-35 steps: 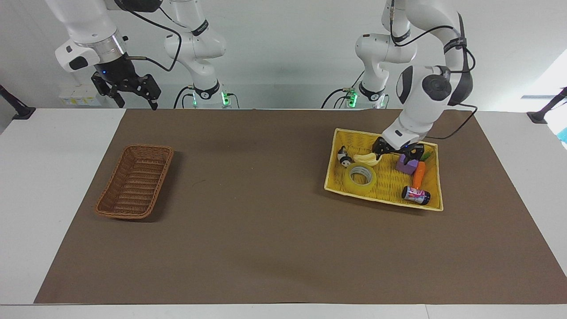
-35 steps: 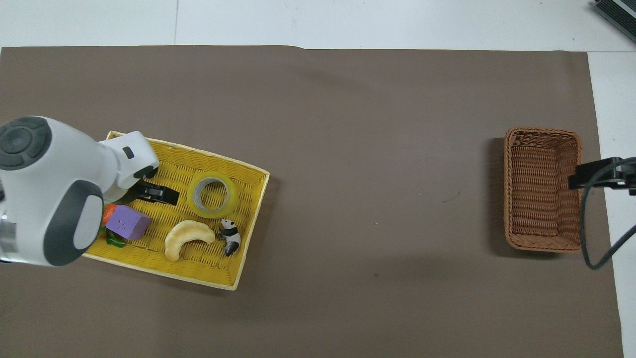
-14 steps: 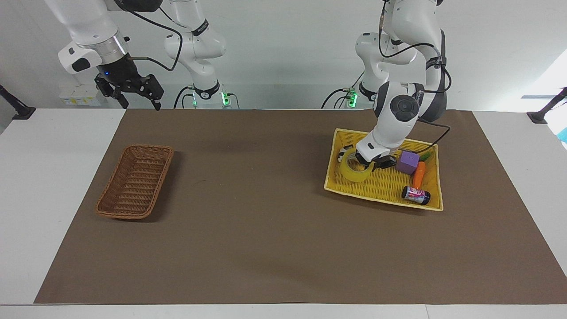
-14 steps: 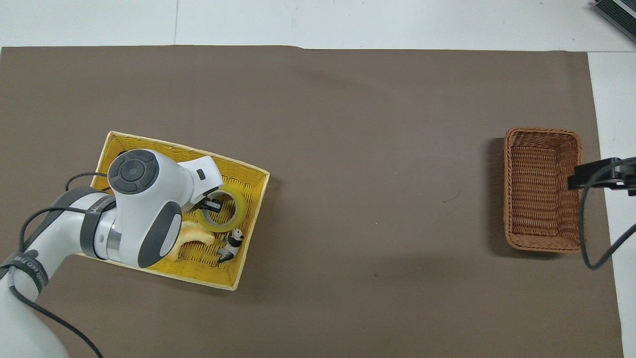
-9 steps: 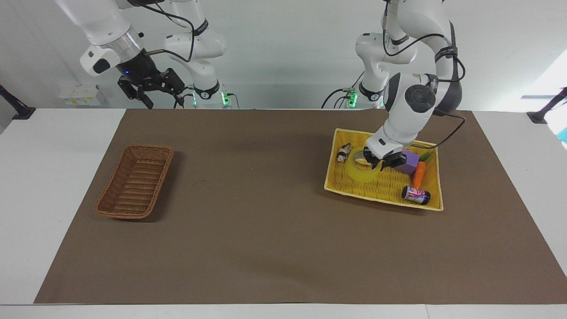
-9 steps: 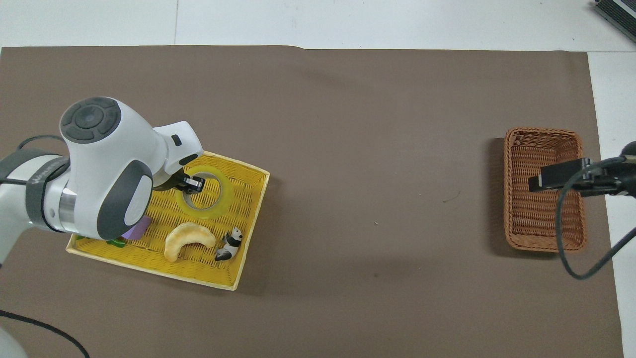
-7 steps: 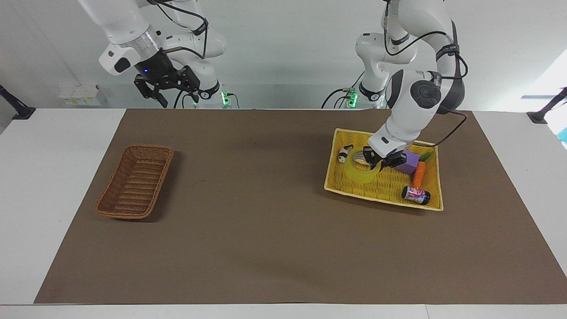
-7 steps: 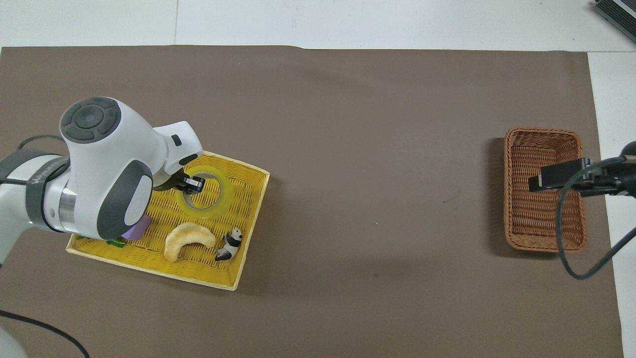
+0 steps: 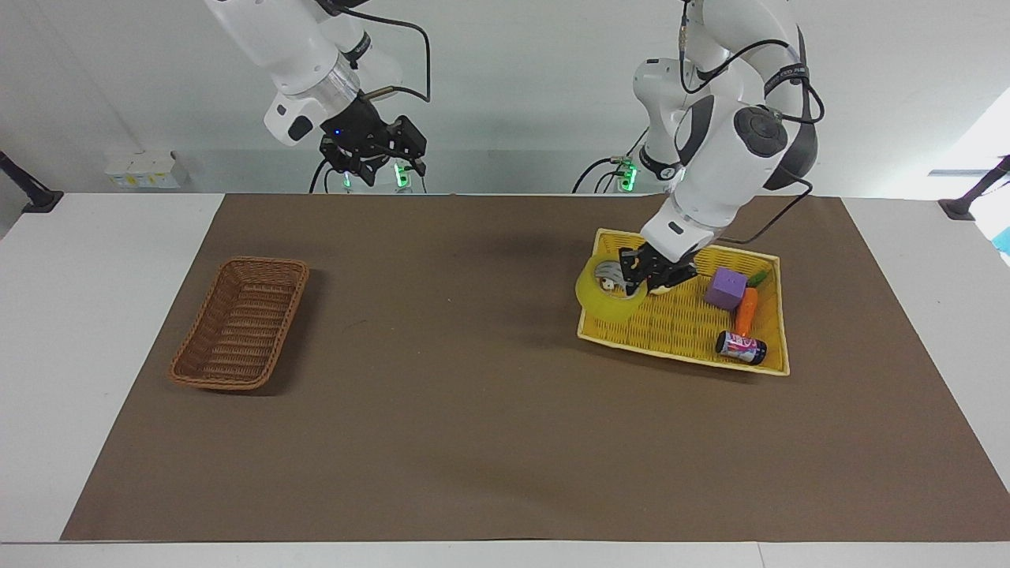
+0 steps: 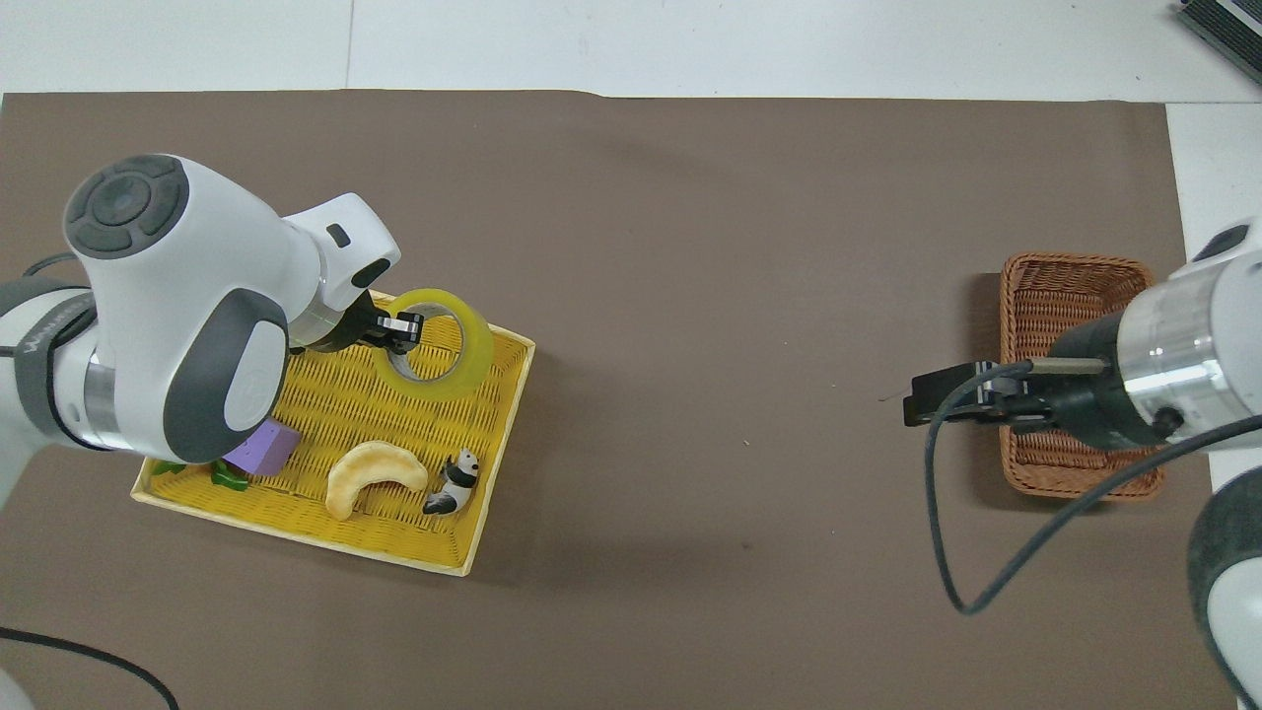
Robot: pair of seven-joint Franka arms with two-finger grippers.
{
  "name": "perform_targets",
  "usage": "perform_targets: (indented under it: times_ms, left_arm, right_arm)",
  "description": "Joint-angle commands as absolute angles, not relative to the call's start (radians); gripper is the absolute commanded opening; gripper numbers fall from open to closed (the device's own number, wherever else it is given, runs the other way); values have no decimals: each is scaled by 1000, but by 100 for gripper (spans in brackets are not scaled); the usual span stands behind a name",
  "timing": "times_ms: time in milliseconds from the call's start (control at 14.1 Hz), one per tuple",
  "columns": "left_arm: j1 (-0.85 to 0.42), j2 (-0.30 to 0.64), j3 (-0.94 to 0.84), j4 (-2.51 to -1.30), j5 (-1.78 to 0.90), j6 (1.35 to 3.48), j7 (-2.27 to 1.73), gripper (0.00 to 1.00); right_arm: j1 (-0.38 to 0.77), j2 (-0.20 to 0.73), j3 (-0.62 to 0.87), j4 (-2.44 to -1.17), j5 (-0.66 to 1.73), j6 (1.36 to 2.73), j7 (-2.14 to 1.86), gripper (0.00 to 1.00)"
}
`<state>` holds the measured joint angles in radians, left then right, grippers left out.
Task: Move tape to another basket
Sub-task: 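Lift the tape roll with the left gripper while the right gripper approaches, then grasp the tape roll rim with the right gripper beside the left gripper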
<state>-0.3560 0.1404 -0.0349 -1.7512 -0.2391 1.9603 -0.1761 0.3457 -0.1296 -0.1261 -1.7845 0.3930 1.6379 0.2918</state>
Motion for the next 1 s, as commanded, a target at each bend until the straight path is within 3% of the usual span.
perform_targets:
  times_ms: [0, 213, 712, 925]
  left_arm:
    - [-371, 147, -89, -1692, -262, 1950, -253, 0]
    - [-419, 146, -133, -1694, -317, 2049, -330, 0]
    - [-443, 140, -155, -1692, -498, 2127, -376, 0]
    - [-445, 94, -155, -1692, -509, 2114, -373, 0]
  right_arm:
    - [412, -158, -107, -1902, 489, 1784, 305, 100]
    - [479, -164, -107, -1999, 561, 1945, 305, 100]
    - [479, -163, -107, -2031, 598, 2031, 224, 100]
    - [479, -163, -109, -2033, 598, 2046, 201, 100]
